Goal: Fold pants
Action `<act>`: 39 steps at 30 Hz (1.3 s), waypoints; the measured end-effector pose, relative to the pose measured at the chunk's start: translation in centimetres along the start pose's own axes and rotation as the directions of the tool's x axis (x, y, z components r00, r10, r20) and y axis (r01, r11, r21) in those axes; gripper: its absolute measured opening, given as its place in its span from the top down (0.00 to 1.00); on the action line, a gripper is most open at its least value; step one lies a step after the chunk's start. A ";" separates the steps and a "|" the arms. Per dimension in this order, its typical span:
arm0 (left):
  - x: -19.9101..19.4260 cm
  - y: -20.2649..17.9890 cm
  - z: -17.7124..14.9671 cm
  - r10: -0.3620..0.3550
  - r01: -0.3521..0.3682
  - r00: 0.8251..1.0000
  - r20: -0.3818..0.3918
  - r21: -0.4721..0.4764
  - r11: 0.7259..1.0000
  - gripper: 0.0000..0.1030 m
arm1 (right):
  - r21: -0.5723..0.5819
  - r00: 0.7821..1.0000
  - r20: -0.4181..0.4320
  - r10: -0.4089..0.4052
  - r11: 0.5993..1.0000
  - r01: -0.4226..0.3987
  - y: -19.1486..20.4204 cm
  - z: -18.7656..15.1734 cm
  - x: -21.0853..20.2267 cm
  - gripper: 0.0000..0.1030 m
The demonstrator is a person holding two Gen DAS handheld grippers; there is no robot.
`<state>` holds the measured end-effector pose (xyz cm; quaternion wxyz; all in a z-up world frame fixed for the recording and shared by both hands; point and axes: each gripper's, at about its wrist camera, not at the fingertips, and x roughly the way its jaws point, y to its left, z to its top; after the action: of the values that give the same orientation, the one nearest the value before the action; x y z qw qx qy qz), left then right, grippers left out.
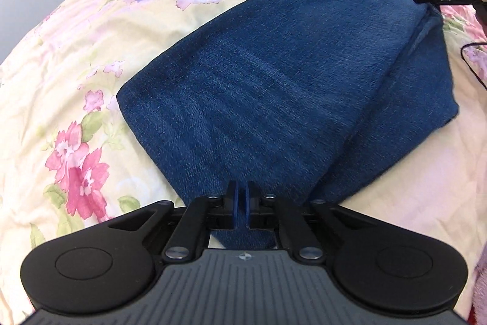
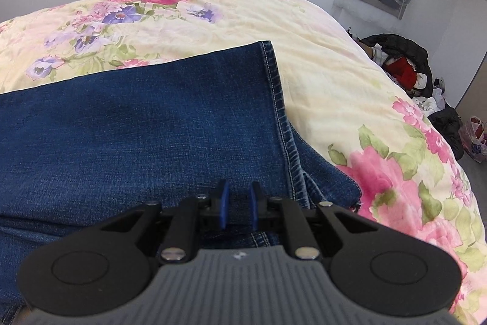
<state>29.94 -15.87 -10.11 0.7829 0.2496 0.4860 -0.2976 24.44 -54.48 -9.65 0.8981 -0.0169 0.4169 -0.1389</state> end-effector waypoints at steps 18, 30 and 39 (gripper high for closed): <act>-3.8 -0.4 5.5 0.014 0.011 0.989 0.149 -0.162 0.987 0.80 | 0.471 0.981 -0.007 0.193 0.866 -0.167 -8.1 -2.8 -6.2 0.33; 2.1 -3.2 11.9 0.030 0.029 0.976 0.218 -0.263 0.964 0.80 | 0.833 0.928 0.147 0.342 0.463 -0.303 -13.7 -7.1 -1.7 0.32; 4.9 -3.9 14.9 -0.001 0.074 0.963 0.271 -0.261 0.963 0.80 | 0.839 0.909 0.221 0.352 0.407 -0.362 -13.2 -6.7 3.3 0.49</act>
<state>38.03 -29.86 -8.98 0.8622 0.0894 0.4160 -0.2748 18.34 -67.50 -14.53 0.7933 0.5240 0.2795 -0.1342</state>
